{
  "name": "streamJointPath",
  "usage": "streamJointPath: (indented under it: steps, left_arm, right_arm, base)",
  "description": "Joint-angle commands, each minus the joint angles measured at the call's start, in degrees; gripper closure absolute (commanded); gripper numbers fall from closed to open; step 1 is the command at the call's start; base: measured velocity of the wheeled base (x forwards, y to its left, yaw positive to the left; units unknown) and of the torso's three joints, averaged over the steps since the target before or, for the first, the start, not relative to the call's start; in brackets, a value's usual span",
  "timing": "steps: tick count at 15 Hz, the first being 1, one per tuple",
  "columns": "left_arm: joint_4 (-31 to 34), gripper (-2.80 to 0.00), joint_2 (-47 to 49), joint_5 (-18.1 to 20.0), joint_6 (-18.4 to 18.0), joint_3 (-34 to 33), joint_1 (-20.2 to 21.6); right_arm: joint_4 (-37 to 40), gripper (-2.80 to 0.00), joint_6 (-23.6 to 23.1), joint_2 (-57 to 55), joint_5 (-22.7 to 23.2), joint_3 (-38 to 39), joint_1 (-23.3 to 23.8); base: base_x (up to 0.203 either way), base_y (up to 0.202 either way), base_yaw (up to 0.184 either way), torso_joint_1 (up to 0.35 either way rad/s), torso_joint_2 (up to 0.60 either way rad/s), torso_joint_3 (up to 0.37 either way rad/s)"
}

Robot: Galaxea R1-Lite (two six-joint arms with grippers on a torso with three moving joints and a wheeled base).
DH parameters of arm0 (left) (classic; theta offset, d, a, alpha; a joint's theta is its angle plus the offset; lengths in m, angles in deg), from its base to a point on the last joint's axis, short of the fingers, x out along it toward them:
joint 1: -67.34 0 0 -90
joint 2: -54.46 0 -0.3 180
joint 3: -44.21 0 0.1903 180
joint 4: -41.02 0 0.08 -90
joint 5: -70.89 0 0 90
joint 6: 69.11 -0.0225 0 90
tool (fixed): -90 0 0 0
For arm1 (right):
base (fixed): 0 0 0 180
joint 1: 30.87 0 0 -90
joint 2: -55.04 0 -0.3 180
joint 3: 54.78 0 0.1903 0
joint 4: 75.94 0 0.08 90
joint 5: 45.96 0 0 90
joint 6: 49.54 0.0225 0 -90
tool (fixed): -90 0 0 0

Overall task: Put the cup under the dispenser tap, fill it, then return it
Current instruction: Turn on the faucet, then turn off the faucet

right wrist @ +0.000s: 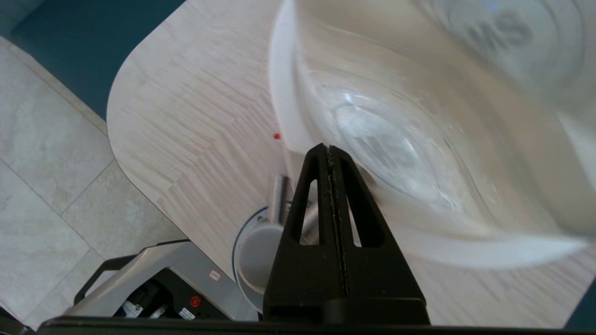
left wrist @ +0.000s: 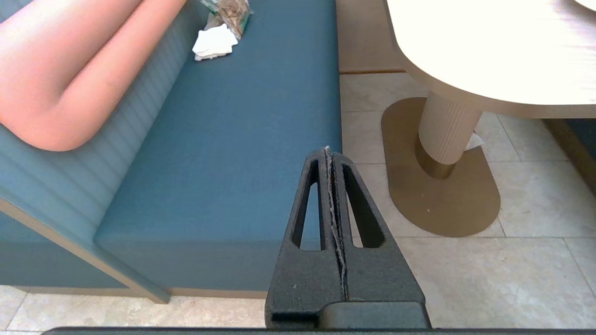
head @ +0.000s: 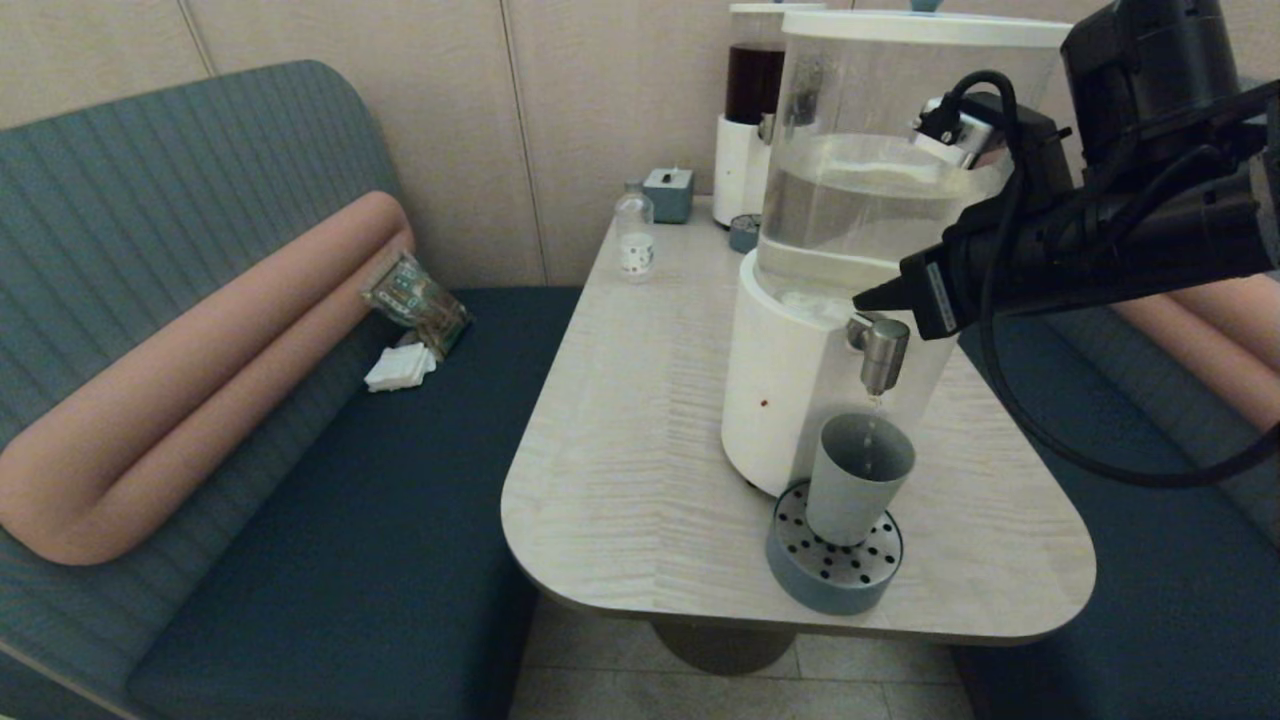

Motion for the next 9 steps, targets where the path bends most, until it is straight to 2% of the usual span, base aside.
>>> streamJointPath:
  steps: [1,9]
  left_arm:
    - [0.02,0.00,0.09,0.00,-0.02,0.00,0.03]
    - [0.02,0.00,0.09,0.00,-0.02,0.00,0.03]
  right_arm:
    - [0.04,0.00,-0.08,1.76,-0.27,0.42,1.41]
    - [-0.27,0.00,-0.05,13.80,-0.25,10.77,8.23]
  base:
    - [0.000,0.000,0.000,0.000,0.00,0.000]
    - [0.000,0.000,0.000,0.000,0.00,0.000]
